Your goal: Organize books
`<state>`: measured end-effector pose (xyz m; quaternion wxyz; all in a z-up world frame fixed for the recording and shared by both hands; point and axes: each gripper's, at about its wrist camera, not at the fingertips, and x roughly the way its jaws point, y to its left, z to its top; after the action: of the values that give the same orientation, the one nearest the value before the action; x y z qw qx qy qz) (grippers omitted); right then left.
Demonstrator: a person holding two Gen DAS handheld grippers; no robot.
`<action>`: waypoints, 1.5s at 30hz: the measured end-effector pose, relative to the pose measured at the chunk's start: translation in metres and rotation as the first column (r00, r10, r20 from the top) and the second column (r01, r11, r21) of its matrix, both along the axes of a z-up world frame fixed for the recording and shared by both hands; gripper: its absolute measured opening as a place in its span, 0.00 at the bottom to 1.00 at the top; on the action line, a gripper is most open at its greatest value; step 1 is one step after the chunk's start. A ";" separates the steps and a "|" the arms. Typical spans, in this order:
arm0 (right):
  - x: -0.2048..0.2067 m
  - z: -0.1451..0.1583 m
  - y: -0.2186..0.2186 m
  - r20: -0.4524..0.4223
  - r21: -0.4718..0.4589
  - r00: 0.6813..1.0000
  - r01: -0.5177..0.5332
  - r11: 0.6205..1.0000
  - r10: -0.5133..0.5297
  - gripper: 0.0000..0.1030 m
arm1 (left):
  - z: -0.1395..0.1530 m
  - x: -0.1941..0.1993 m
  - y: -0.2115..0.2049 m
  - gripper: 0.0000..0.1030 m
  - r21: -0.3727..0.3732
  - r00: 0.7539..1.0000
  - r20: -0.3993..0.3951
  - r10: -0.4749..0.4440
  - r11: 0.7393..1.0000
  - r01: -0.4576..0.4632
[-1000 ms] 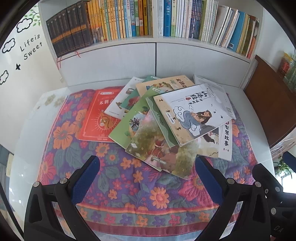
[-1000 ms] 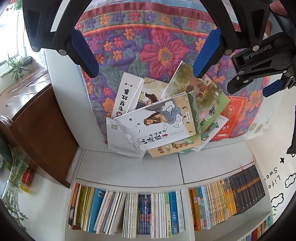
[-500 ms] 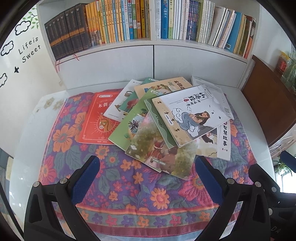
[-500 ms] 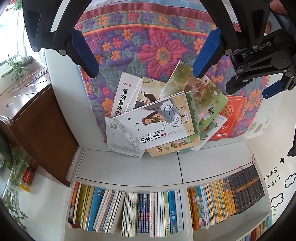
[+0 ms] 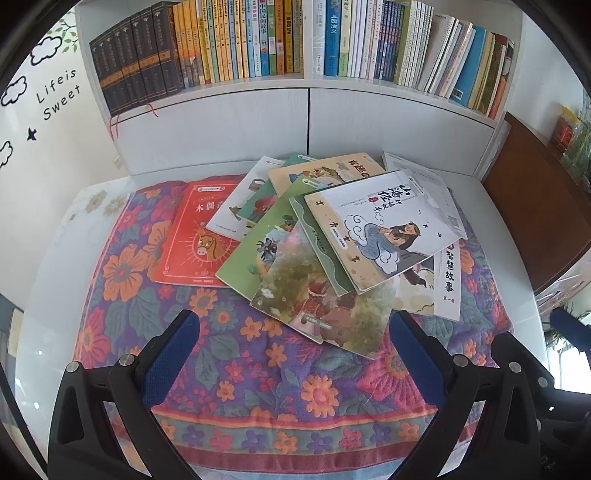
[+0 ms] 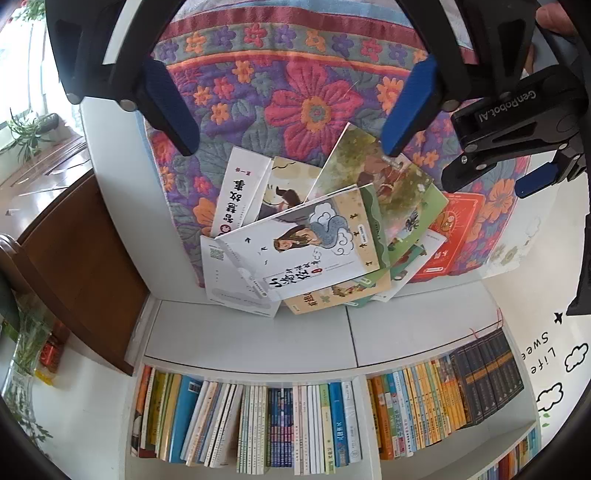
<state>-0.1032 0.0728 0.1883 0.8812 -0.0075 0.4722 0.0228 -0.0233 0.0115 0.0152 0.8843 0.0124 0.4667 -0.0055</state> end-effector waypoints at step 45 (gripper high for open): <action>0.005 -0.008 0.000 -0.049 0.005 0.999 0.008 1.000 -0.008 0.85 | 0.001 0.003 0.003 0.99 -0.005 1.000 0.009 -0.026 1.000 0.026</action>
<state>-0.0986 0.0726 0.1801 0.8694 -0.0029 0.4936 0.0205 -0.0205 0.0143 0.0165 0.8863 0.0162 0.4625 -0.0182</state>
